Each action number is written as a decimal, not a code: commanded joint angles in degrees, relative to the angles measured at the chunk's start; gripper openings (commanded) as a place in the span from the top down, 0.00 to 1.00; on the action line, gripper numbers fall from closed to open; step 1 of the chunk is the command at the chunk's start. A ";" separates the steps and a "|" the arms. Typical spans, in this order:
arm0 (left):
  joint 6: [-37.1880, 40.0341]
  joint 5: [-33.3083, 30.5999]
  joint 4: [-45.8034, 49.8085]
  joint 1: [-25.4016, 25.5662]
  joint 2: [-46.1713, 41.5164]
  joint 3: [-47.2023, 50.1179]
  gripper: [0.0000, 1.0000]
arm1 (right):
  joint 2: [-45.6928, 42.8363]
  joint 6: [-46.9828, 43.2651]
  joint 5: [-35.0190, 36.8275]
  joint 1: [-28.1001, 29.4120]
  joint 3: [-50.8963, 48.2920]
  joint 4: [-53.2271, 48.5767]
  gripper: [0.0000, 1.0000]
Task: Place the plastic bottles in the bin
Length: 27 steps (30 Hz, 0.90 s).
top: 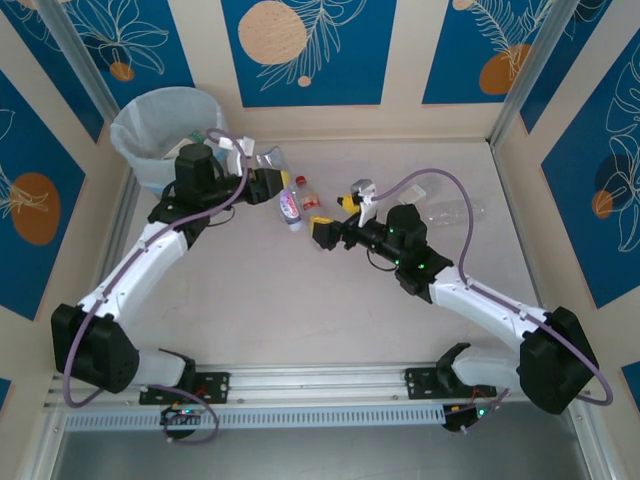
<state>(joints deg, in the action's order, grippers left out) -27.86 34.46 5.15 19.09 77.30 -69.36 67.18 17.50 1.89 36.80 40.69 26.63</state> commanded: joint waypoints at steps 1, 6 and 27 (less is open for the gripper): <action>4.72 -5.36 8.16 0.27 -1.70 -5.37 0.51 | -3.23 0.09 4.16 -0.90 -1.88 4.13 0.01; 7.68 -12.36 14.38 0.16 -1.50 -9.60 0.50 | -7.03 3.71 4.63 -3.57 -3.35 2.88 0.00; 17.09 -36.81 14.70 -7.99 3.99 -27.68 0.49 | -11.27 9.04 2.69 -7.79 -3.45 -4.06 0.00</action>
<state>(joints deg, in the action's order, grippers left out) -14.15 0.99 22.59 12.84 80.79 -93.12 56.38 24.91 4.51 29.32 36.99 23.22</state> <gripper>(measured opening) 0.511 0.994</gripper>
